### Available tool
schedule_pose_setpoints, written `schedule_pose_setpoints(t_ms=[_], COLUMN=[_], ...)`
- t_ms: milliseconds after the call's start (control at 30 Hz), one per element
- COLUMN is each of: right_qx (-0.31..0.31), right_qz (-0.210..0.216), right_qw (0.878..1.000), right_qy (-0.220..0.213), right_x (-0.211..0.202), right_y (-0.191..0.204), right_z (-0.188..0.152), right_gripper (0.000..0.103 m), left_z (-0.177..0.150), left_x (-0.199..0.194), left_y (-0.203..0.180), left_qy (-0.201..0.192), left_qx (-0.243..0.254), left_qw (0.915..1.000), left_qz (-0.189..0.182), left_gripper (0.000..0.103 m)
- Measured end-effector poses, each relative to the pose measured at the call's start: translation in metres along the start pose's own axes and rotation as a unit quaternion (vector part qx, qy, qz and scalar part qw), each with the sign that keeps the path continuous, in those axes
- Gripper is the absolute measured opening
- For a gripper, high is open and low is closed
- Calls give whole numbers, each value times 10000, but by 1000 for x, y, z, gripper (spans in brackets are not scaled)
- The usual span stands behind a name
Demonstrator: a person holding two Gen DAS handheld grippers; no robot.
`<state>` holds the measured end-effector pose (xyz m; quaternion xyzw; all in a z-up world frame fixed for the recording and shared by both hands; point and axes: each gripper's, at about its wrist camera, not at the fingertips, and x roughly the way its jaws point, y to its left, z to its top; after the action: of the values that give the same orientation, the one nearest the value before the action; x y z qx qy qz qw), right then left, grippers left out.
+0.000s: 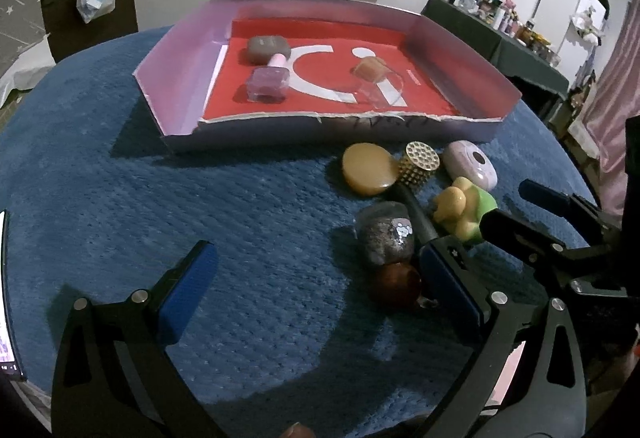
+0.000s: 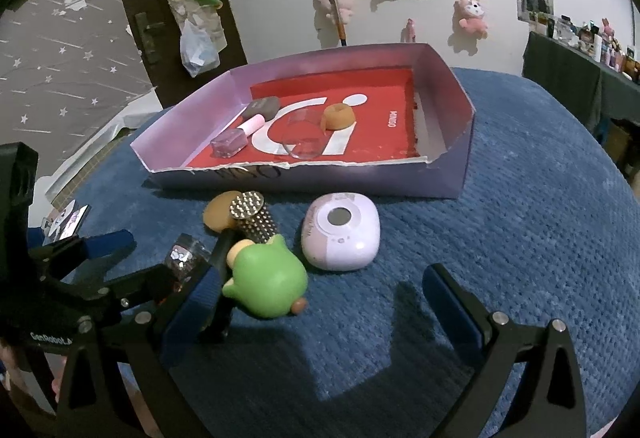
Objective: Organize rigid objects
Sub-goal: 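Move both tools back from the box toward the items on the table, then grasp the dark glass jar with the left gripper while the right gripper grasps the green frog toy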
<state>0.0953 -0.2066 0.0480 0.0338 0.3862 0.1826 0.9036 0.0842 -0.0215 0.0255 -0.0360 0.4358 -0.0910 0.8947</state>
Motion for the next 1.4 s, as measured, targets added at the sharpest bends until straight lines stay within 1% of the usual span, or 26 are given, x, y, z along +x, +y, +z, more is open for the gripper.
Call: schedule_pose_setpoints(t_ms=[100,200,300,367,433,533,633,700,733,800,833,900,933,1000,1033,1067,1167,1267,1400], right_qx=[8,13,57,101,114,67,46,76,112,210,235,251,224,182,191,197,301,399,392], right_qz=[0,-14,63,167,282,444,540,582,596,642,645,681,705,762,765,762,849,950,876], right_qw=[10000,10000,9999,9997,9993,9987,9981,9979,9978,9973,9973,9969,9967,9963,9962,9962,9949,9934,9940], right_qy=[8,24,110,172,213,248,277,284,271,277,272,309,337,361,371,381,463,510,526], right_x=[-1,-1,1,3,5,7,11,13,14,15,15,15,15,15,16,16,15,15,14], right_y=[-1,-3,-4,-4,-2,5,11,11,10,8,7,7,8,11,12,12,8,5,7], right_z=[-1,-3,-4,-5,-5,-4,-3,-1,0,0,1,2,2,1,1,1,2,2,2], right_gripper=[103,102,96,95,91,84,77,73,70,65,63,61,57,50,50,50,50,50,50], left_z=[0,1,0,-2,-4,-6,-7,-6,-6,-4,-4,-4,-4,-5,-5,-5,-6,-7,-7], left_x=[2,4,7,8,8,10,11,10,9,9,9,9,9,7,7,7,6,5,3], left_y=[1,5,7,6,3,1,-2,-4,-5,-8,-9,-13,-15,-18,-18,-19,-21,-18,-14], left_qy=[12,17,66,55,12,8,-42,-87,-106,-144,-155,-177,-187,-208,-218,-216,-201,-201,-193], left_qx=[-82,-210,-183,-120,17,114,184,230,242,288,309,390,425,469,477,488,554,511,416], left_qw=[10000,9997,9997,9996,9993,9989,9989,9990,9990,9989,9990,9987,9986,9985,9985,9986,9983,9985,9988], left_qz=[-4,87,135,235,385,453,434,386,365,332,299,264,251,174,134,69,19,-67,-183], left_gripper=[103,103,103,103,103,103,96,84,81,67,65,55,52,41,38,30,30,30,30])
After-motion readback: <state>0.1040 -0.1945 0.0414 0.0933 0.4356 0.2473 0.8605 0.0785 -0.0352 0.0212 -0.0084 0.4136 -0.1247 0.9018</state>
